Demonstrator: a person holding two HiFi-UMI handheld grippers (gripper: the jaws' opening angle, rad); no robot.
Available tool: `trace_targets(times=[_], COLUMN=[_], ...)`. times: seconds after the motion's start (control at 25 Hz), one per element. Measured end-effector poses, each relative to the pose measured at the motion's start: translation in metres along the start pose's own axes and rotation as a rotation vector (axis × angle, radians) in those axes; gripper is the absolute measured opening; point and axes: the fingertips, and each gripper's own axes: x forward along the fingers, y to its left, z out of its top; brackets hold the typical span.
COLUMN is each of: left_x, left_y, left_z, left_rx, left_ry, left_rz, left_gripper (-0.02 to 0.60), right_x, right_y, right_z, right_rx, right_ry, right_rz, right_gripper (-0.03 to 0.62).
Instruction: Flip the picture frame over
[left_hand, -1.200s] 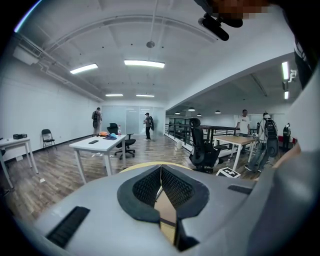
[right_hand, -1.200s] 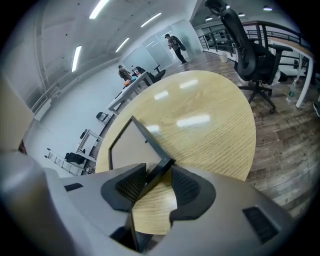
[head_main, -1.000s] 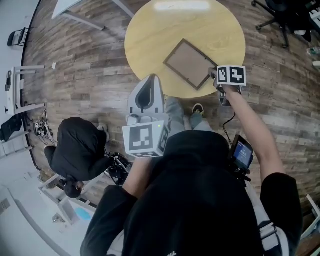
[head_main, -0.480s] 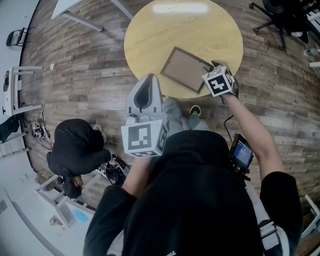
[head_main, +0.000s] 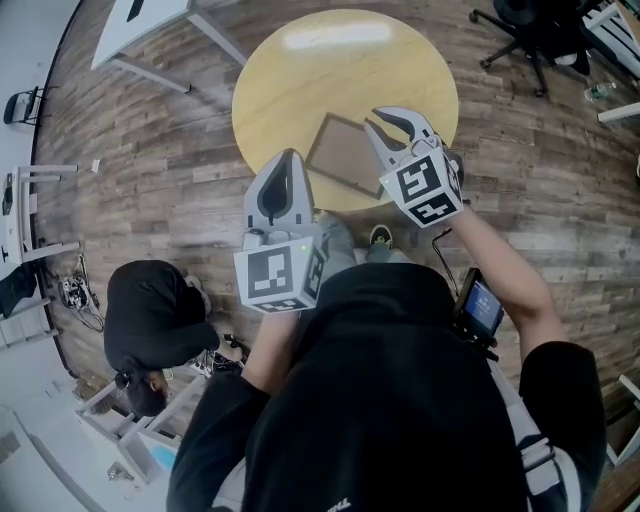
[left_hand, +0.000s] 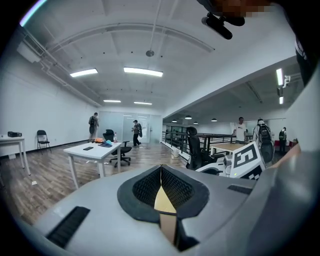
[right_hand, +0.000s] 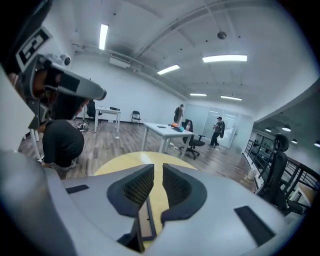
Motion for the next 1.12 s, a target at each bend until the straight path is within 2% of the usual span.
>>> trace_targets(times=[0.16,0.36,0.48,0.8,1.12], left_x=[0.002,0.001,0.002,-0.001,-0.008], left_y=[-0.011,-0.025,-0.037,-0.066,-0.078], left_z=[0.013,0.026,0.031,0.045,0.049], left_rx=[0.008,0.008,0.010,0.026,0.042], left_ry=[-0.026,-0.050,-0.057,-0.083,-0.098], left_rz=[-0.023,-0.060,-0.088,-0.140,-0.150], left_gripper=[0.023,0.023,0.023,0.023,0.023], right_x=[-0.038,-0.085,-0.104,-0.128,-0.142], right_y=[-0.010,-0.018,-0.024,-0.029,-0.032], right_z=[0.041,0.078,0.085,0.079,0.076], right_rx=[0.057,0.210,0.246,0.260,0.262], right_ry=[-0.145,-0.276,-0.300,-0.299,-0.307], right_rz=[-0.002,0.018,-0.002,-0.024,-0.038], right_gripper=[0.034,0.025,0.023,0.023,0.023])
